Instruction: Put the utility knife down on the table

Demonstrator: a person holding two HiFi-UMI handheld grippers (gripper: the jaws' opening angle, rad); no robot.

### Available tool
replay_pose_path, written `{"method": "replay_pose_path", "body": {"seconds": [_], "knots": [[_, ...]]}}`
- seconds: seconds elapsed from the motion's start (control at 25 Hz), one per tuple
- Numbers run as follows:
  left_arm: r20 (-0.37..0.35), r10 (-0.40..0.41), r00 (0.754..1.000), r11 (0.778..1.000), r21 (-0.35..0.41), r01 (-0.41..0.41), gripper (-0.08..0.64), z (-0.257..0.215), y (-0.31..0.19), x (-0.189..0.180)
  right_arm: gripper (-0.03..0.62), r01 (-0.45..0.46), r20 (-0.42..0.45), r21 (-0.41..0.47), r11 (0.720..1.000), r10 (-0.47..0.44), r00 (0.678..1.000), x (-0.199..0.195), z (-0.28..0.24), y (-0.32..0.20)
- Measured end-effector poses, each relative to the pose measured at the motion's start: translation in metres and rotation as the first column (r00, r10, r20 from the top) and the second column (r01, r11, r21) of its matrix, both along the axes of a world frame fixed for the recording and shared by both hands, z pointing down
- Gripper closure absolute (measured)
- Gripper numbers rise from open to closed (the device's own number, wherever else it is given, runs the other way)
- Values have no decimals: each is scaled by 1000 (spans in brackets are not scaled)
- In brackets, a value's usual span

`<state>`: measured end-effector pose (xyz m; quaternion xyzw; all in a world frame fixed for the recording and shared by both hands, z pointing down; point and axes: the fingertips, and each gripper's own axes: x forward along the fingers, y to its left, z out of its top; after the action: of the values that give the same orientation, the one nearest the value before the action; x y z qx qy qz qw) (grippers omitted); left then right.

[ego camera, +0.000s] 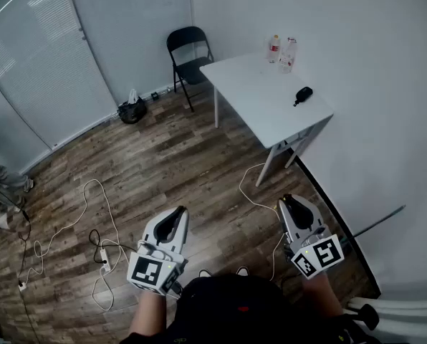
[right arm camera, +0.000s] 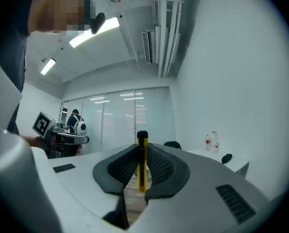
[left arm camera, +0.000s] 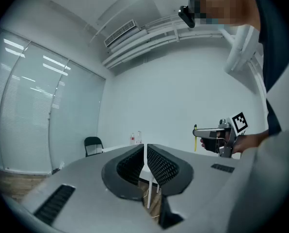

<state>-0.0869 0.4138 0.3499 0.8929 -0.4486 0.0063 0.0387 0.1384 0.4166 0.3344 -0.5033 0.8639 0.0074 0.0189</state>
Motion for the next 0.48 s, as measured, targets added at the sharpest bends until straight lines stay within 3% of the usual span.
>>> {"method": "replay_pose_path", "body": {"seconds": [0.48], "knots": [[19,35,999,999,-18,-35,522,7,8,4,526,7,0,-21,1000,-7,1000,-8,11,11]]}}
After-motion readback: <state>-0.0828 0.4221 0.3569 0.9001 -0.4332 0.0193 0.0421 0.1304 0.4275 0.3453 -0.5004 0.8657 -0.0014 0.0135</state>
